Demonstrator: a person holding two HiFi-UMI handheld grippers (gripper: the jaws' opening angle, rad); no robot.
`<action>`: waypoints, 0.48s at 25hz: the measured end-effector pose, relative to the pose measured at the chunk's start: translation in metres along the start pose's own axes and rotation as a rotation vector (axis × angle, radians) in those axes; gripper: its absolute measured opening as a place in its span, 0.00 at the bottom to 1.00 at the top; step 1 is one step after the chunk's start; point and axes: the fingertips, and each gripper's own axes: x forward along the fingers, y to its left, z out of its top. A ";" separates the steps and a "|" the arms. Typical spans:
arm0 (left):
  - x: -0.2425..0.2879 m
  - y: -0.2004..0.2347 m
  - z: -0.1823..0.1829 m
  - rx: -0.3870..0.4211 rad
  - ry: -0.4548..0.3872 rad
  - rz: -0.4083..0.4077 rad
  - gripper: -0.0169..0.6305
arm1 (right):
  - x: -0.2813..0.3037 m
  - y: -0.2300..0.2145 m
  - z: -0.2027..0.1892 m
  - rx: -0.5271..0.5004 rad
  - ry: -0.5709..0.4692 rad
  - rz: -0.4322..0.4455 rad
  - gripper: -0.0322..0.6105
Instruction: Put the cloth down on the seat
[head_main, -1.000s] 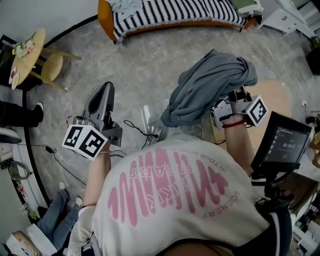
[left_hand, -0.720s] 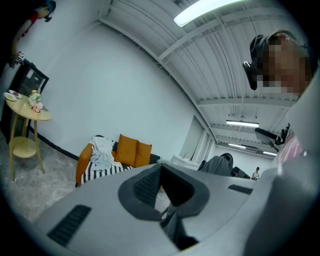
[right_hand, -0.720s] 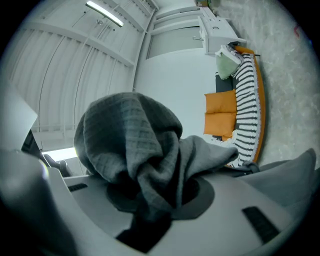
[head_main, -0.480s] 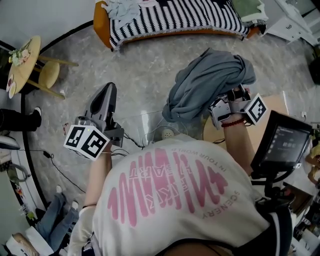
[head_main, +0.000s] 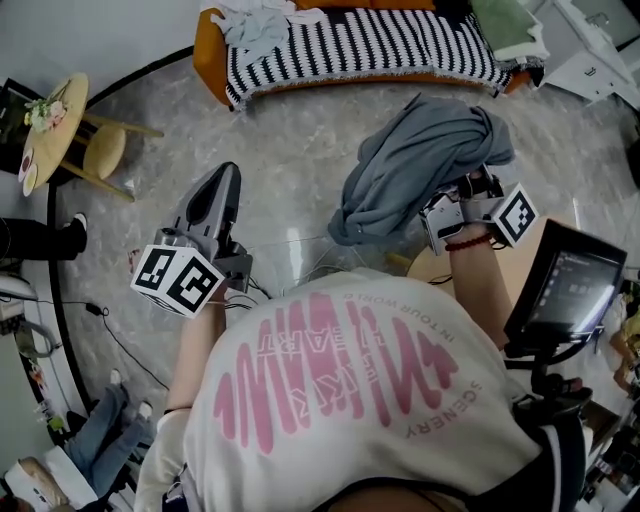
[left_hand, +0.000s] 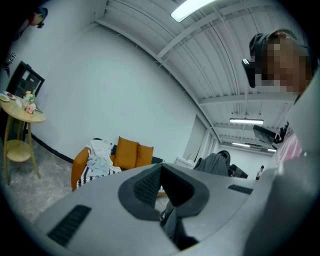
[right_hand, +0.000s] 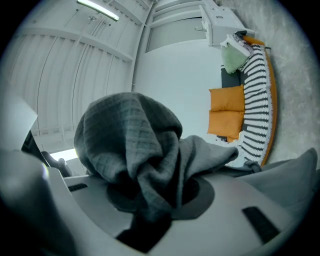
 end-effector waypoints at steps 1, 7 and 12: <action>0.001 0.001 0.001 0.000 -0.003 -0.002 0.04 | 0.002 0.000 0.000 -0.002 0.000 0.002 0.22; -0.011 -0.008 -0.001 0.020 0.007 0.005 0.04 | -0.002 0.007 0.002 -0.006 -0.002 0.019 0.22; -0.024 -0.005 0.001 0.015 0.014 0.039 0.04 | -0.003 0.002 0.003 0.015 -0.012 0.013 0.22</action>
